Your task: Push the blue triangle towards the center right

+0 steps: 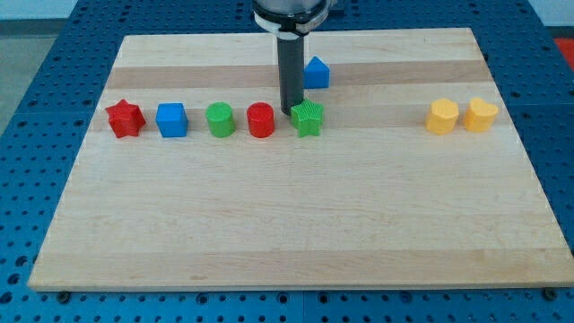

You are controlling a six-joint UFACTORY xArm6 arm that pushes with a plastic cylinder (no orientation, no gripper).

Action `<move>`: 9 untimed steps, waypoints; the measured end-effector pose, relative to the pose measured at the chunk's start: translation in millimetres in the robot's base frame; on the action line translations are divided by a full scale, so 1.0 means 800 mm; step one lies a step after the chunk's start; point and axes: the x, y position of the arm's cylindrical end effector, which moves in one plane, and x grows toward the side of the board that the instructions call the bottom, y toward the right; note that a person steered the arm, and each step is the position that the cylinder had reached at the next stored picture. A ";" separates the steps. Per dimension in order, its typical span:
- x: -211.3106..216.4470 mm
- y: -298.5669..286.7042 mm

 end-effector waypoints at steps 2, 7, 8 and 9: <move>-0.020 -0.017; -0.096 0.002; -0.096 0.029; -0.096 0.055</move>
